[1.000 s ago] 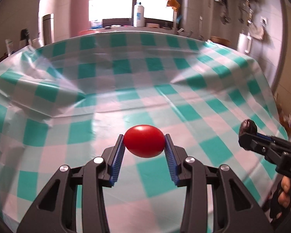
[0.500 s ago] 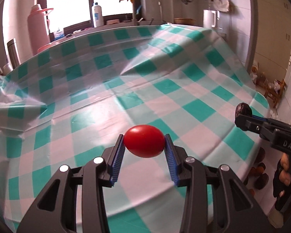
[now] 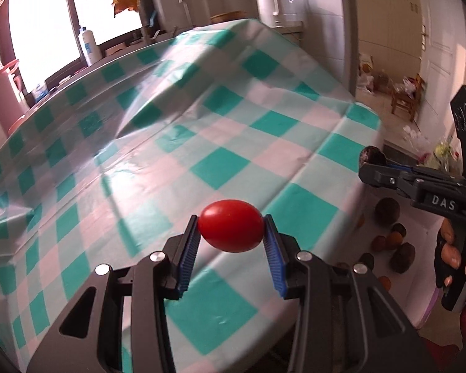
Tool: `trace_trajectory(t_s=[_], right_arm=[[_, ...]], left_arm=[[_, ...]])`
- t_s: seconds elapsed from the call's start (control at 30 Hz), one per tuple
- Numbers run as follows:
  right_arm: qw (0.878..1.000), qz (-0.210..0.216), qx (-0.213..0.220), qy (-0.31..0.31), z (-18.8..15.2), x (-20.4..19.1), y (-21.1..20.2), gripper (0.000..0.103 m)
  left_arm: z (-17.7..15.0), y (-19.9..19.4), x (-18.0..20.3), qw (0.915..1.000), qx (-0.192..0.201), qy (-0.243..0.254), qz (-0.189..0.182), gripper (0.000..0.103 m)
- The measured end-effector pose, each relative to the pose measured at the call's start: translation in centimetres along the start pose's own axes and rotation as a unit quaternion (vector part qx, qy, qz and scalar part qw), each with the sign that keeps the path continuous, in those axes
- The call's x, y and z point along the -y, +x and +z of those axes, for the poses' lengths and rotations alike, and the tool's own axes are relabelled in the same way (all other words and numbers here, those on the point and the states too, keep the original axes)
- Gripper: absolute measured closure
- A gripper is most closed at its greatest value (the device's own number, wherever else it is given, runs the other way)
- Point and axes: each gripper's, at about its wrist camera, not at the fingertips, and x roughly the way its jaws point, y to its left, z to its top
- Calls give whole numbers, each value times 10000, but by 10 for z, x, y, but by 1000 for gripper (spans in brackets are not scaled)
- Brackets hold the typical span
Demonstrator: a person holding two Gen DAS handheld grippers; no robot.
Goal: Organize fruits
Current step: 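Lift and carry the dark plum and red tomato with both tools over the box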
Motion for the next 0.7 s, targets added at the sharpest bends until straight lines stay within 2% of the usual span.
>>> trace_trajectory(t_s=[0.2, 0.33, 0.5, 0.7], right_arm=[[9989, -331, 75, 313, -8, 35, -15, 65], [9964, -694, 29, 492, -18, 61, -23, 65], [9907, -1155, -234, 683, -31, 86, -23, 65], [9804, -1599, -627, 962, -49, 114, -16, 65]], left_arm=[[9, 9, 47, 9979, -75, 596, -244, 62], [12, 15, 85, 9932, -107, 1049, -493, 62], [10, 30, 127, 9848, -306, 1500, -817, 62], [2, 54, 160, 9750, -643, 1865, -1019, 62]])
